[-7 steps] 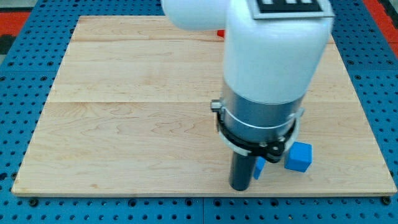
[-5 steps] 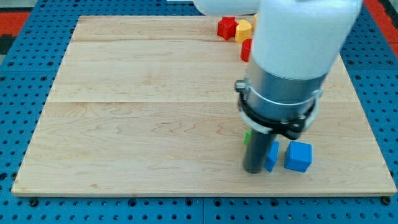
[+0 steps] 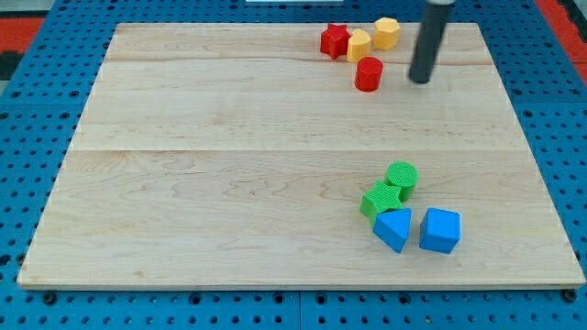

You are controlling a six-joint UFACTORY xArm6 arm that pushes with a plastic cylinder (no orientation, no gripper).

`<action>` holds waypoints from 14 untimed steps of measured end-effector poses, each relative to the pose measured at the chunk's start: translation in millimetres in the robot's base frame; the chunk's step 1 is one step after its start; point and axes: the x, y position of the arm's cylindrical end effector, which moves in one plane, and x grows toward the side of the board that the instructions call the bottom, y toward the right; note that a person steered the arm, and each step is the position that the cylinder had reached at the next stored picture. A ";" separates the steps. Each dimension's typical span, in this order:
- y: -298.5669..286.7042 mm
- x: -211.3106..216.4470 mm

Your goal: Push the yellwo blocks towards left side of green star

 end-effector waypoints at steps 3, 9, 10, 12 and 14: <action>-71.6 -87.8; -273.2 152.3; -311.7 193.9; -261.7 118.5; -43.5 38.4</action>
